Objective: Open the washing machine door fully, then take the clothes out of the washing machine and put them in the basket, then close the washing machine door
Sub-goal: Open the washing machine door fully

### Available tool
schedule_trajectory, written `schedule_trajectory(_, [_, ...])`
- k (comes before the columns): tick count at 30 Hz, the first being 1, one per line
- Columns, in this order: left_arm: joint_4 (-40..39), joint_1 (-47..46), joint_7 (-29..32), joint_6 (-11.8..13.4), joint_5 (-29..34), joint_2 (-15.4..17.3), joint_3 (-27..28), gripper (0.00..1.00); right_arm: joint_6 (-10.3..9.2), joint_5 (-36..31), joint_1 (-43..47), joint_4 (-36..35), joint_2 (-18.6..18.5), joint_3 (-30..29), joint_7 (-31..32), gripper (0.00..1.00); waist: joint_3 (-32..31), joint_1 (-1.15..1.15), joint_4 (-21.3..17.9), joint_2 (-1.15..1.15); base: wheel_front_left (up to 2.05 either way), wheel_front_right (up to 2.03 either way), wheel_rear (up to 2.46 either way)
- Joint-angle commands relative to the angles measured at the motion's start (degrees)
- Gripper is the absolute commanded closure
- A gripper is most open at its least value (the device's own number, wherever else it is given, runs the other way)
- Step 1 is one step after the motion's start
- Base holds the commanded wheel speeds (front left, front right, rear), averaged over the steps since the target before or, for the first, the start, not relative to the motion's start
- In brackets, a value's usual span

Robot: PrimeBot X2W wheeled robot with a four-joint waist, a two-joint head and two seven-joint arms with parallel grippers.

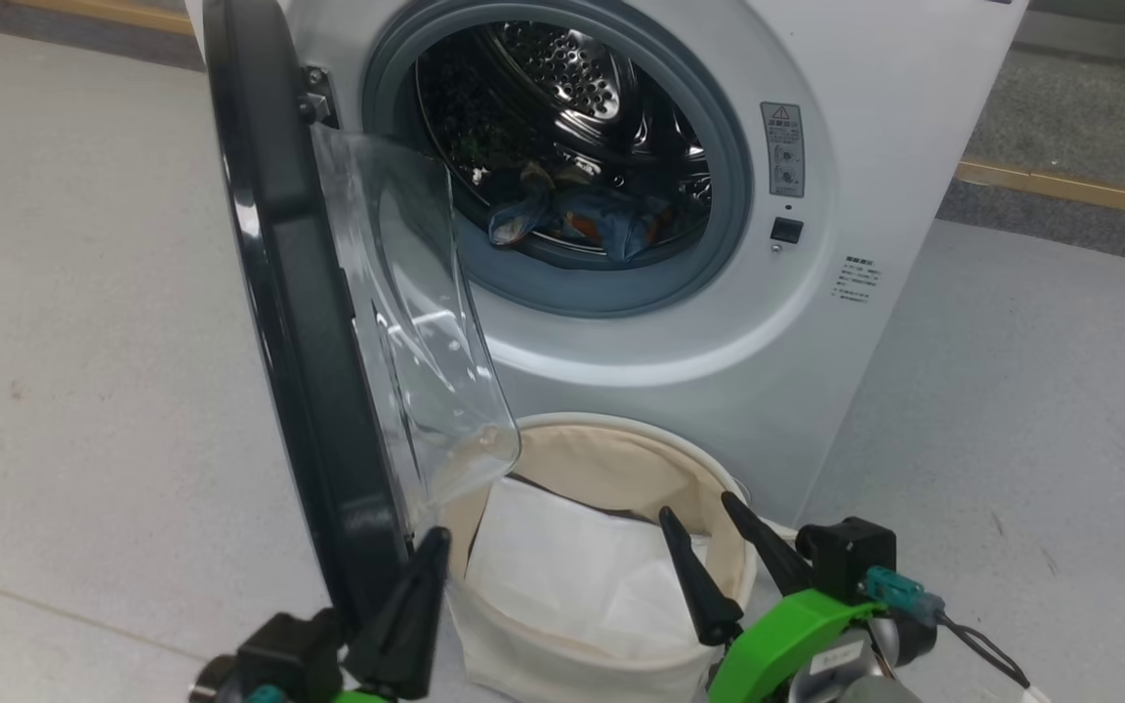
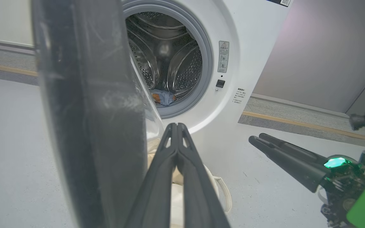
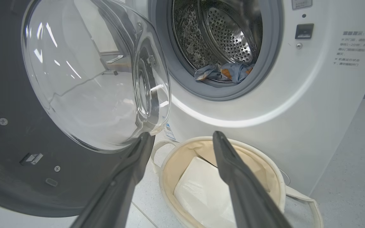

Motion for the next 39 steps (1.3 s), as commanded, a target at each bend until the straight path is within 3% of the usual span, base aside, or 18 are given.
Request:
schedule_trajectory(1, [-1.6, -1.8, -1.0, 0.5, -0.4, 0.0, 3.1, 1.0, 0.42, 0.2, -2.8, -1.5, 0.7, 1.1, -0.8, 0.0, 0.1, 0.0, 0.1, 0.0, 0.0, 0.0, 0.0])
schedule_trajectory(8, [0.3, 1.6, -2.9, 1.9, -2.1, 2.8, 7.8, 1.0, 0.42, -0.1, -2.8, -1.0, 0.9, 0.8, -1.3, 0.0, 0.9, 0.0, 1.2, 0.0, 0.0, 0.0, 0.0])
schedule_trajectory(18, [2.0, 5.4, -5.2, 4.0, -6.7, 9.4, 20.1, 1.0, 0.42, 0.0, -2.0, -1.0, 1.1, 0.3, -1.7, 0.0, 1.0, 0.0, 2.7, 0.0, 0.0, 0.0, 0.0])
schedule_trajectory(29, [19.4, -0.6, -11.9, -3.7, -15.2, 14.5, 31.4, 1.0, 0.42, 0.2, -2.2, 0.1, 1.3, 0.9, -1.9, 0.0, 0.4, 0.0, 0.5, 0.0, 0.0, 0.0, 0.0])
schedule_trajectory(35, [26.5, -1.9, -13.5, -6.5, -17.4, 14.6, 35.0, 1.0, 0.42, 0.5, -2.5, 0.9, 1.4, 1.7, -2.1, 0.0, 0.2, 0.0, -1.2, 0.0, 0.0, 0.0, 0.0])
schedule_trajectory(39, [26.9, -1.5, -14.1, -8.2, -16.0, 13.7, 34.9, 1.0, 0.42, 0.6, -2.6, 1.5, 1.4, 1.4, -2.4, 0.0, 0.1, 0.0, -1.3, 0.0, 0.0, 0.0, 0.0])
